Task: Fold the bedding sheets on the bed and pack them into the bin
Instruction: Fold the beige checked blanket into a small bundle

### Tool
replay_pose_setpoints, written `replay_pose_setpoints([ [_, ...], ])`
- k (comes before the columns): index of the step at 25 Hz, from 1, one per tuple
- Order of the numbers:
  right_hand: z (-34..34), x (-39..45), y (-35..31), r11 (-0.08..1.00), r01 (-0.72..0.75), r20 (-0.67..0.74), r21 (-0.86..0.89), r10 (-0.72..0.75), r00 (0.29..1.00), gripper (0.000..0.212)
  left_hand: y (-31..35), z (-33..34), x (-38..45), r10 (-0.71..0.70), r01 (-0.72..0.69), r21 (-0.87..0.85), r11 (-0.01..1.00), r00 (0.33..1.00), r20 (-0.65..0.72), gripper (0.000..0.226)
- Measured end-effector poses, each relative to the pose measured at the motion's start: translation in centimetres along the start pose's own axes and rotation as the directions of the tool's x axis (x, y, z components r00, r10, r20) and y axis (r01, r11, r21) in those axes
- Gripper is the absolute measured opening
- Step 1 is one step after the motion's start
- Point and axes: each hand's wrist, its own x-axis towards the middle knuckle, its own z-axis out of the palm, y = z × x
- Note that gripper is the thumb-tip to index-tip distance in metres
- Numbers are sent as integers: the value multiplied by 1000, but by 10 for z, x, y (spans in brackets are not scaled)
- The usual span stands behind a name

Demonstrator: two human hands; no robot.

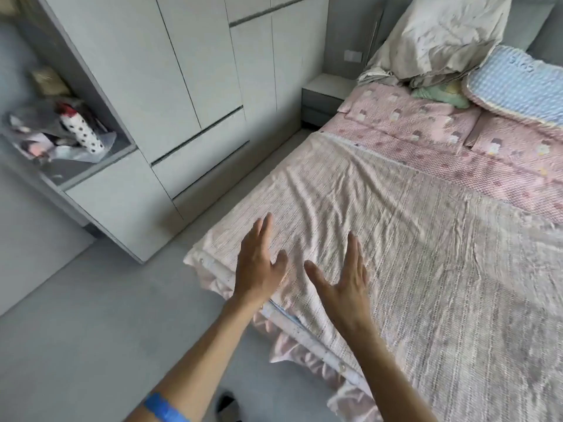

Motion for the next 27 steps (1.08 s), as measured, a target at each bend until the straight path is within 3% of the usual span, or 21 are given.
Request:
replay_pose_setpoints([
  [5, 109, 47, -74, 997, -60, 42, 56, 58, 997, 98, -101, -66, 61, -9, 10, -12, 1000, 999, 46, 79],
  [10, 168, 93, -111, 973, -176, -16, 147, 180, 984, 101, -157, -108, 122, 42, -40, -17, 999, 983, 180, 80],
  [15, 226, 179, -123, 929, -317, -86, 192, 337, 937, 106, -198, -112, 217, 107, -97, -48, 994, 951, 291, 82],
  [21, 321, 278, -139, 853, -404, -28, 330, 436, 899, 101, -262, -128, 312, 72, -66, -29, 997, 911, 407, 79],
  [23, 344, 302, -150, 854, -423, -57, 303, 459, 887, 101, -282, -135, 351, 63, -67, -4, 998, 905, 421, 76],
  [27, 370, 345, -157, 835, -463, -106, 298, 511, 853, 100, -287, -135, 425, 178, -152, -92, 984, 834, 523, 76],
])
